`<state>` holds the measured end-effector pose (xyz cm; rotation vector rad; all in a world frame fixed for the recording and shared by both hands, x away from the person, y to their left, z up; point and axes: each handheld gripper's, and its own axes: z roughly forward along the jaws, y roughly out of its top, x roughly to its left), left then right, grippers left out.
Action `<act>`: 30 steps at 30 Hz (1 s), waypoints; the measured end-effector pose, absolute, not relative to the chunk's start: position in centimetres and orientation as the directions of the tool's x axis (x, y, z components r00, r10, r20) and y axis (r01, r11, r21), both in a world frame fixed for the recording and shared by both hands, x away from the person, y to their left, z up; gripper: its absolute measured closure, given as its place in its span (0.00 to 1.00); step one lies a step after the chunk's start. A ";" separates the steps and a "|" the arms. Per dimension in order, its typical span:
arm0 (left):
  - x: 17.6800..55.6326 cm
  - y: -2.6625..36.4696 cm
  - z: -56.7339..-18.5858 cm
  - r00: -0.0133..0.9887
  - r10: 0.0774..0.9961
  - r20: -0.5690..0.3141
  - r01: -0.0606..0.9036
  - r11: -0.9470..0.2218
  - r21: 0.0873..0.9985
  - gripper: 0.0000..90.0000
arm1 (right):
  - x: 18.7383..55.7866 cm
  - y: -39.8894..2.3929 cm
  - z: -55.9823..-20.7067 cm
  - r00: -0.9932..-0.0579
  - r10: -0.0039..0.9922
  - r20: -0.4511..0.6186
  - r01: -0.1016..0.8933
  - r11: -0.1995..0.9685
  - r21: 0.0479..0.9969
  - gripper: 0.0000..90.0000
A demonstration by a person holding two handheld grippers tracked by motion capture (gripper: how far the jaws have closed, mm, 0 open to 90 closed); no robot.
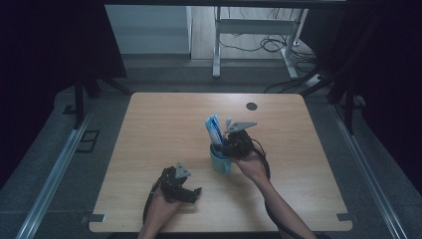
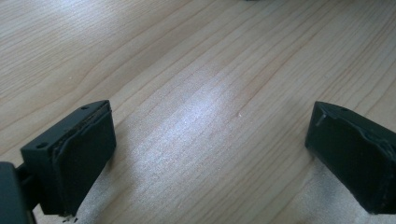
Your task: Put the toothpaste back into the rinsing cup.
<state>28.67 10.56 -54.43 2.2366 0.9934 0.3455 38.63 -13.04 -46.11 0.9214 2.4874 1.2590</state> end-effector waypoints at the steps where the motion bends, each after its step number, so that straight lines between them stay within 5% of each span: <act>1: 28.7 10.6 -54.4 0.677 0.736 -0.024 0.562 -0.495 0.662 0.02 | 38.6 -13.1 -46.1 -0.782 0.615 0.102 0.444 0.434 0.784 0.73; 13: 28.7 10.6 -54.4 0.678 0.735 -0.023 0.561 -0.496 0.663 0.02 | 38.5 -13.0 -45.6 -0.786 0.610 0.098 0.440 0.441 0.783 0.65; 30: 28.7 10.6 -54.4 0.676 0.737 -0.024 0.562 -0.494 0.664 0.02 | 38.0 -13.3 -44.0 -0.799 0.591 0.112 0.446 0.458 0.769 0.41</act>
